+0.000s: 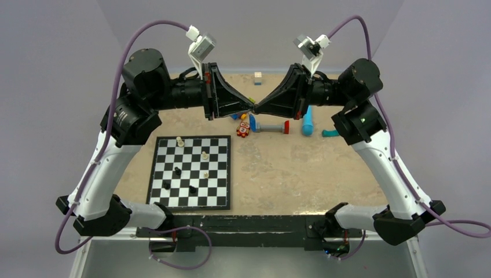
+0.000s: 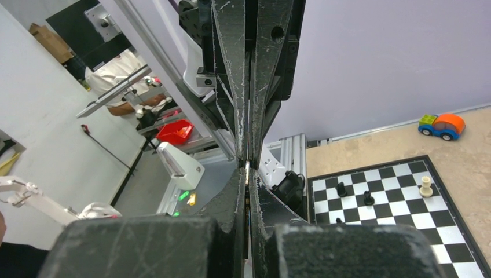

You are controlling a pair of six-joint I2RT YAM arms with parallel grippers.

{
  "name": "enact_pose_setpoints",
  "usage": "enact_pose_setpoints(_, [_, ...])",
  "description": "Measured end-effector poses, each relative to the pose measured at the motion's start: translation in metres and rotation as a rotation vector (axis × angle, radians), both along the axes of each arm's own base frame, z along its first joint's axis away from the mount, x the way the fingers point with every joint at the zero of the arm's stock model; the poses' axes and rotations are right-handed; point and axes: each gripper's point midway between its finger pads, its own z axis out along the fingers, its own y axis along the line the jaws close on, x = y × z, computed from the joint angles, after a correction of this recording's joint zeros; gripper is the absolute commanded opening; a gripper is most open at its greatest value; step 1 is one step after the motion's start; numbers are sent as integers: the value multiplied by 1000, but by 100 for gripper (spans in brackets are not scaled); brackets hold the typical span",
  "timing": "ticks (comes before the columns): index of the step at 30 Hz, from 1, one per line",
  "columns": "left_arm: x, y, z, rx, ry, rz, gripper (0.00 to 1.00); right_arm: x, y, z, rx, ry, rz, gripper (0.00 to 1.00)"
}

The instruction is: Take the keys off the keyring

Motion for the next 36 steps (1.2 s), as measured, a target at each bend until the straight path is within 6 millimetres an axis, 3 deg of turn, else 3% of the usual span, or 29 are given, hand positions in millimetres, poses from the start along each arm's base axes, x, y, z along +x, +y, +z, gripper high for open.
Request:
enact_pose_setpoints(3, [2,-1,-1,3,4,2,13,2,0,-1,-8,0,-16,0])
enact_pose_setpoints(7, [5,-4,1,-2,1,5,50,3,0,-5,-23,-2,-25,0])
enact_pose_setpoints(10, [9,-6,3,0,-4,9,59,2,2,-10,-38,10,-20,0])
enact_pose_setpoints(16, [16,0,15,19,-45,68,55,5,3,-12,-43,4,-38,0])
enact_pose_setpoints(21, [12,14,23,52,-107,106,43,3,1,-11,-39,-12,-42,0])
enact_pose_setpoints(30, [3,18,-12,183,-83,48,33,1,0,-9,-34,-28,-42,0])
enact_pose_setpoints(36, [-1,14,-23,211,-57,-5,29,0,-1,-3,-27,-37,-42,0])
